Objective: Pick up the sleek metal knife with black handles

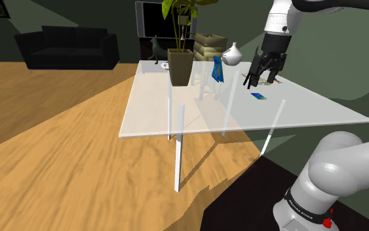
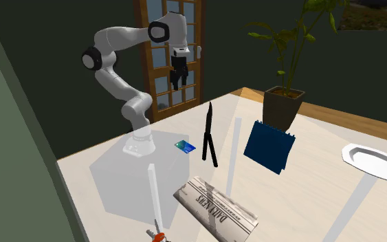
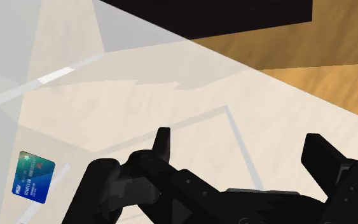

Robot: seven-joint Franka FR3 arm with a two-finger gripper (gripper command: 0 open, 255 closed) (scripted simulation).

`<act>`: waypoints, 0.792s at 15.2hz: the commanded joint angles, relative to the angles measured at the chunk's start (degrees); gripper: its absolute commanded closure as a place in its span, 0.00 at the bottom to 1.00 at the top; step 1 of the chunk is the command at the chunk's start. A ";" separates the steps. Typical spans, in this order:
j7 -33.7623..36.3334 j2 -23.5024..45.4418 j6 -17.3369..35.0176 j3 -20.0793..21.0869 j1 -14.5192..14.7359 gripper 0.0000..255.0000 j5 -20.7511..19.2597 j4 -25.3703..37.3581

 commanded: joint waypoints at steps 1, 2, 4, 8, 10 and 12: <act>0.00 0.00 0.00 0.00 0.00 0.00 0.00 0.00; -2.73 -0.51 0.91 -1.74 0.14 0.00 -1.02 -0.49; -8.15 -1.16 2.81 -5.34 0.51 0.00 -2.99 -1.16; -18.91 -0.96 6.86 -12.83 1.64 0.00 -6.37 -1.15; -24.29 -0.13 8.93 -16.71 2.49 0.00 -7.63 -0.45; -29.67 1.14 10.97 -20.69 3.67 0.00 -8.56 0.72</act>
